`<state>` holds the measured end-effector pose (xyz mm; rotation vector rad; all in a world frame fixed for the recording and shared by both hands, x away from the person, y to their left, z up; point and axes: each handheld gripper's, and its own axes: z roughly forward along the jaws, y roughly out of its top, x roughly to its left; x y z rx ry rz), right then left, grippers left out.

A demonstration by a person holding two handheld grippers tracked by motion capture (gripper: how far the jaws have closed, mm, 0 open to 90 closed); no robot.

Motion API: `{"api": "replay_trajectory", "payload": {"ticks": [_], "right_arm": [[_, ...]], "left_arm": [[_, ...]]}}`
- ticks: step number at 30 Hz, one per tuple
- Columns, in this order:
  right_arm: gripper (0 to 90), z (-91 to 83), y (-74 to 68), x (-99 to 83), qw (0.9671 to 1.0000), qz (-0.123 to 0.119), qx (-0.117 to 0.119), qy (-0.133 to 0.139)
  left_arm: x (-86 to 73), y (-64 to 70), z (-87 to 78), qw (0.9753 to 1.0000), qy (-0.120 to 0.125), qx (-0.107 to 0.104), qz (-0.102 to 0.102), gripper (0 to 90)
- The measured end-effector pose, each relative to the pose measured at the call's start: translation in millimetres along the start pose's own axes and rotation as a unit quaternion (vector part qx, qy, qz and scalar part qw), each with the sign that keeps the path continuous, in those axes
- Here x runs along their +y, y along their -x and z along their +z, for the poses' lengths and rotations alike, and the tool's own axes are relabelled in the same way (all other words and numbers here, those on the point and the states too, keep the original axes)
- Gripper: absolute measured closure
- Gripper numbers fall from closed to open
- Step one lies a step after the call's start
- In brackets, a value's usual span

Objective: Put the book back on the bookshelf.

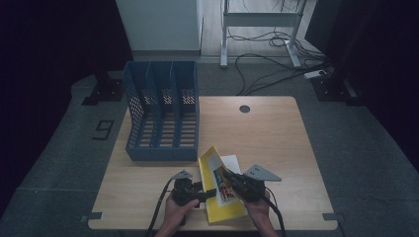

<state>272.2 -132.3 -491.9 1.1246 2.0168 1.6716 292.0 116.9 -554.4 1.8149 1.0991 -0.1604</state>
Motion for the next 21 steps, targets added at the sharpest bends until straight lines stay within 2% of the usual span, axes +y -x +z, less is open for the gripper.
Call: {"api": "replay_trajectory", "payload": {"ticks": [1, 2, 5, 6, 7, 8, 9, 10, 11, 12, 17, 18, 21], "right_arm": [[87.7, 0.0, 0.0, 0.0, 1.0, 0.0, 0.0, 0.0], [86.9, 0.3, 4.7, -0.7, 0.9999, 0.012, -0.003, -0.007], [85.6, 1.1, 10.2, -2.7, 0.9997, 0.016, -0.008, -0.015], [84.4, 2.0, 15.2, -4.9, 0.9991, 0.02, -0.02, -0.03], [84.4, 2.0, 15.2, -4.9, 0.9991, 0.02, -0.02, -0.03], [83.0, 3.9, 21.8, -8.0, 0.9977, 0.019, -0.034, -0.055], [83.0, 3.9, 21.8, -8.0, 0.9977, 0.019, -0.034, -0.055], [81.7, 5.6, 26.7, -10.9, 0.9965, 0.014, -0.04, -0.072], [81.7, 5.6, 26.7, -10.9, 0.9965, 0.014, -0.04, -0.072], [80.5, 7.5, 29.6, -13.0, 0.9951, 0.007, -0.044, -0.088], [78.5, 10.7, 31.6, -15.5, 0.992, -0.011, -0.056, -0.113], [76.7, 12.2, 32.2, -17.2, 0.9898, -0.02, -0.064, -0.126], [74.8, 13.4, 33.5, -19.1, 0.9883, -0.024, -0.07, -0.133]], "left_arm": [[0.0, 0.0, 0.0, 1.0, 0.0, 0.0, 0.0, 24.6], [-0.1, 0.1, 0.0, 1.0, 0.001, 0.004, 0.002, 25.2], [-0.4, 0.4, -0.1, 0.9999, 0.004, 0.015, 0.003, 27.4], [-0.5, 0.8, -0.2, 0.9998, 0.005, 0.021, 0.001, 28.4], [-0.5, 0.8, -0.2, 0.9998, 0.005, 0.021, 0.001, 29.1], [-0.6, 1.5, 0.0, 0.9997, 0.005, 0.026, 0.001, 29.7], [-0.6, 1.5, 0.0, 0.9997, 0.005, 0.026, 0.001, 30.5], [-0.9, 2.1, 0.0, 0.9995, 0.005, 0.031, 0.002, 31.5], [-0.9, 2.1, 0.0, 0.9995, 0.005, 0.031, 0.002, 32.2], [-0.8, 1.5, -0.2, 0.9995, 0.005, 0.032, 0.003, 33.3], [-1.1, 0.6, -0.7, 0.9993, 0.006, 0.037, 0.005, 38.4], [-1.4, 1.2, -0.5, 0.999, 0.006, 0.043, 0.012, 39.6], [-1.5, 2.1, -0.1, 0.9987, 0.006, 0.048, 0.017, 40.3]]}}
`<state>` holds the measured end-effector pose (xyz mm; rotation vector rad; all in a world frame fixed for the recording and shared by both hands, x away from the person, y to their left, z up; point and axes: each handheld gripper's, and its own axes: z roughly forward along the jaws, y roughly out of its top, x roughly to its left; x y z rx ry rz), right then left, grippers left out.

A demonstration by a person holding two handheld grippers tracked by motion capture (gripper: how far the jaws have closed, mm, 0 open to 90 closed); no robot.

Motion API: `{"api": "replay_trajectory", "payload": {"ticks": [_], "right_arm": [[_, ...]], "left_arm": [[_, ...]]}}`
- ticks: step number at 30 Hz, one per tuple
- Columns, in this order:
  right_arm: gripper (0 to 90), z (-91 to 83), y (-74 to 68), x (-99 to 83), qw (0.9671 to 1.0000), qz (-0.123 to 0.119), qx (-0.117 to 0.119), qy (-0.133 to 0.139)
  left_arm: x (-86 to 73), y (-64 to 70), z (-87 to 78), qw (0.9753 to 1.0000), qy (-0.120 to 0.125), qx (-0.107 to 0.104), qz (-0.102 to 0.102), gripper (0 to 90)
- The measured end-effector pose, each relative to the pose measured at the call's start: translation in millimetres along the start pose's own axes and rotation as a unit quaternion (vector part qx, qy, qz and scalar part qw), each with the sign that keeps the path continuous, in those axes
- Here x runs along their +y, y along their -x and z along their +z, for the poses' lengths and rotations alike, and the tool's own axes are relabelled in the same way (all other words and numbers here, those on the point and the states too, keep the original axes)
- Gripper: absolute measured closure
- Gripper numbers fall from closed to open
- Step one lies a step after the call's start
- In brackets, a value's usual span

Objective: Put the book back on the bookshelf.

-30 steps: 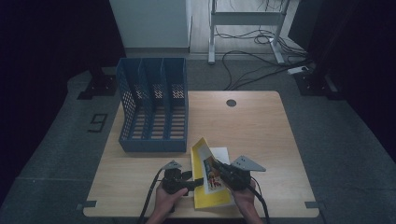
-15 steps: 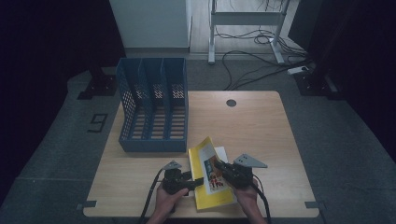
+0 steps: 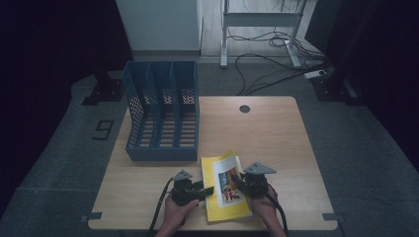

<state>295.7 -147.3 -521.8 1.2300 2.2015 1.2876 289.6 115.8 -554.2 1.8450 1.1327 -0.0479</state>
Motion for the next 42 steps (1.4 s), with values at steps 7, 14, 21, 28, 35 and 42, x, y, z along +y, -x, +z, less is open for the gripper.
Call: {"api": "replay_trajectory", "payload": {"ticks": [7, 14, 21, 28, 35, 42], "right_arm": [[67.9, 2.7, 3.7, -2.3, 0.9997, 0.001, -0.012, -0.02], [61.9, 4.7, 2.8, -2.7, 0.9988, -0.015, -0.033, -0.033], [59.3, 5.2, 3.4, -3.3, 0.9985, -0.017, -0.037, -0.037], [52.5, 5.8, 6.3, -4.4, 0.9977, -0.009, -0.052, -0.042], [49.7, 6.9, 9.3, -5.8, 0.9976, -0.003, -0.053, -0.043], [45.8, 12.1, 7.2, -10.1, 0.9961, -0.007, -0.071, -0.052]], "left_arm": [[-0.1, 0.4, 0.3, 1.0, -0.001, 0.003, 0.007, 41.6], [0.0, -0.7, 0.2, 1.0, 0.0, -0.002, 0.001, 41.4], [0.2, -2.3, 0.0, 0.9999, 0.001, -0.009, -0.003, 40.3], [0.3, -2.4, -0.1, 0.9999, 0.0, -0.01, -0.005, 39.8], [0.4, -2.3, -0.1, 0.9999, 0.001, -0.01, -0.006, 40.1], [0.5, -3.0, -0.2, 0.9999, 0.0, -0.011, -0.008, 40.2]]}}
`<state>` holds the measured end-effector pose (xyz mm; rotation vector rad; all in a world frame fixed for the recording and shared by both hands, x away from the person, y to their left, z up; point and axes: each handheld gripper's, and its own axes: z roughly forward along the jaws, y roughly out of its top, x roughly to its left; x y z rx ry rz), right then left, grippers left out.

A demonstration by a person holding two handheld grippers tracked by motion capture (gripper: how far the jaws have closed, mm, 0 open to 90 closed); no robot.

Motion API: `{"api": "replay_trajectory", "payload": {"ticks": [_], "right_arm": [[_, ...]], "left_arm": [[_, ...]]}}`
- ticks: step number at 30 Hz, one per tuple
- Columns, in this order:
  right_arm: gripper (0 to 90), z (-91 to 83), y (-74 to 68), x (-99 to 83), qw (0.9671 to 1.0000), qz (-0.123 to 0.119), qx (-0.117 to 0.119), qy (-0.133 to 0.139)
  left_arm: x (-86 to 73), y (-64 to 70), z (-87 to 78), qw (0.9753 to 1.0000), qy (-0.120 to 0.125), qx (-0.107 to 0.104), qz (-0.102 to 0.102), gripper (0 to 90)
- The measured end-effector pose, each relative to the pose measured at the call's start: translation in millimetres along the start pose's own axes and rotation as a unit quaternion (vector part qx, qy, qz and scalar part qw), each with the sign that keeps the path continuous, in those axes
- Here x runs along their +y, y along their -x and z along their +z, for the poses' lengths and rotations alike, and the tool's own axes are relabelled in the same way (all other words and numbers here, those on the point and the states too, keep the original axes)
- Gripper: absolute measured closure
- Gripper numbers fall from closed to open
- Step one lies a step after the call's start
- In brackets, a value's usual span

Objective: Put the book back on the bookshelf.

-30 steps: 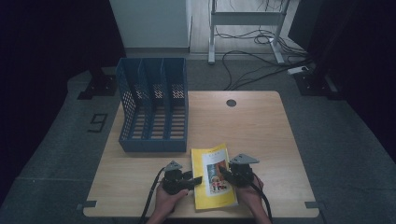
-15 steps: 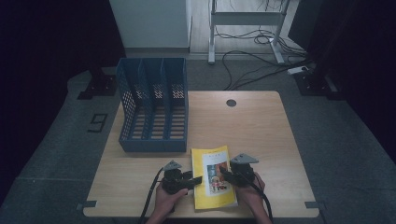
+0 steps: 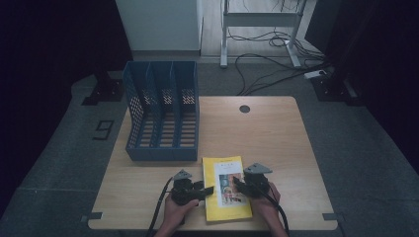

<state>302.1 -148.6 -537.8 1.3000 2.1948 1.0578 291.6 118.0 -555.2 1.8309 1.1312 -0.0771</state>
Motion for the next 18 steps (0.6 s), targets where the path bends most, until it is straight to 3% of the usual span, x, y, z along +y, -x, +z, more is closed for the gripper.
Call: {"api": "replay_trajectory", "payload": {"ticks": [3, 12, 18], "right_arm": [[45.8, 0.2, -3.8, 0.6, 0.9999, -0.003, -0.012, 0.0], [46.8, 0.6, -3.2, -0.2, 0.9998, 0.017, -0.011, -0.001], [50.8, 1.0, -8.6, -1.7, 0.9998, 0.016, 0.012, 0.005]], "left_arm": [[-0.1, -0.1, 0.0, 1.0, 0.0, 0.0, 0.0, 40.3], [-0.2, 0.4, 0.1, 1.0, 0.0, 0.003, 0.001, 40.5], [0.1, -2.6, -1.6, 0.9999, 0.006, 0.006, -0.009, 41.7]]}}
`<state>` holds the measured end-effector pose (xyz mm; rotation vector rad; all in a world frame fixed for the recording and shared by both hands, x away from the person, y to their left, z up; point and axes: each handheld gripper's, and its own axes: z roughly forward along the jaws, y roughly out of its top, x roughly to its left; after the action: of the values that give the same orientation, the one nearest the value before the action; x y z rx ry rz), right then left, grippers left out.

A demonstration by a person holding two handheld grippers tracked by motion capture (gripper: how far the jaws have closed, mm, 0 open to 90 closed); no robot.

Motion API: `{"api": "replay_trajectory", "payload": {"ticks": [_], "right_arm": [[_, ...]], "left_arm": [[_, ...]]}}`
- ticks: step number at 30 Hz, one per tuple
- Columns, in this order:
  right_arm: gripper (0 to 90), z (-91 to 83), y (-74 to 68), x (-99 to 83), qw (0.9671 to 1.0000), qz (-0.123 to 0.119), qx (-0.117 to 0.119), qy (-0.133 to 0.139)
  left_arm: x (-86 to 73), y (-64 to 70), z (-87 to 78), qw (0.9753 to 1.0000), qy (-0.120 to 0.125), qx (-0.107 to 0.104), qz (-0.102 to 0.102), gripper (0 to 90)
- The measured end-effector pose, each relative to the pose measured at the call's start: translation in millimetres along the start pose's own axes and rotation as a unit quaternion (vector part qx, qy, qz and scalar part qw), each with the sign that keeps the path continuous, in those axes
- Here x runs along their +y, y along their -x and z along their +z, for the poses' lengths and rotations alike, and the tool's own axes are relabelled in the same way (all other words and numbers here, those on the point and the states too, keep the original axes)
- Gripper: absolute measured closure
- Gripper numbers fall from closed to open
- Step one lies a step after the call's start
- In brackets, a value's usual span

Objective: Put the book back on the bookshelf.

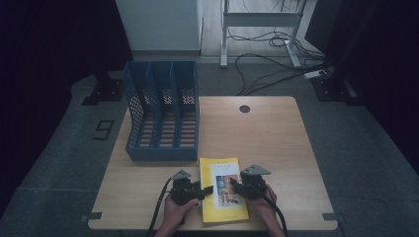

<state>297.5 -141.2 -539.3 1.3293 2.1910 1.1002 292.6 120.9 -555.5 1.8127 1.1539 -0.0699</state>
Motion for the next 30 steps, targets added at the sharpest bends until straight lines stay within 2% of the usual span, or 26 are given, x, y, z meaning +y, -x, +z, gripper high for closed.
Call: {"api": "replay_trajectory", "payload": {"ticks": [4, 8, 9, 12, 13, 16, 21, 25, 30], "right_arm": [[50.7, 0.4, -4.1, -0.1, 1.0, -0.005, 0.005, -0.001], [50.7, 0.6, -4.4, -0.3, 1.0, -0.006, 0.007, 0.0], [50.7, 0.7, -4.3, -0.3, 0.9999, -0.006, 0.01, 0.0], [50.7, 1.3, -4.7, -0.5, 0.9998, -0.006, 0.018, 0.001], [50.7, 2.0, -6.1, -0.6, 0.9997, -0.008, 0.023, 0.002], [50.7, 1.7, -5.8, -0.4, 0.9997, -0.008, 0.025, 0.003], [50.6, 1.4, -3.4, -0.9, 0.9993, -0.004, 0.037, 0.003], [50.2, 1.5, -5.5, -1.0, 0.9993, -0.01, 0.035, 0.005], [49.9, 1.5, -5.3, -0.9, 0.999, -0.009, 0.043, 0.004]], "left_arm": [[0.9, -5.5, -3.2, 1.0, 0.001, 0.001, -0.009, 45.3], [0.2, -10.8, -5.0, 0.9996, 0.005, -0.013, -0.025, 49.5], [-0.2, -12.3, -5.1, 0.9994, 0.005, -0.02, -0.028, 51.7], [-2.5, -17.1, -2.8, 0.9965, -0.001, -0.066, -0.052, 54.5], [-4.3, -16.1, -3.5, 0.9957, 0.007, -0.074, -0.055, 58.2], [-4.0, -13.6, -4.6, 0.9963, 0.012, -0.07, -0.048, 59.4], [-0.8, -12.3, -7.2, 0.9971, 0.001, -0.067, -0.036, 59.4], [0.2, -10.9, -8.6, 0.9979, -0.001, -0.059, -0.028, 58.6], [1.6, -9.7, -12.7, 0.9982, 0.005, -0.056, -0.019, 61.4]]}}
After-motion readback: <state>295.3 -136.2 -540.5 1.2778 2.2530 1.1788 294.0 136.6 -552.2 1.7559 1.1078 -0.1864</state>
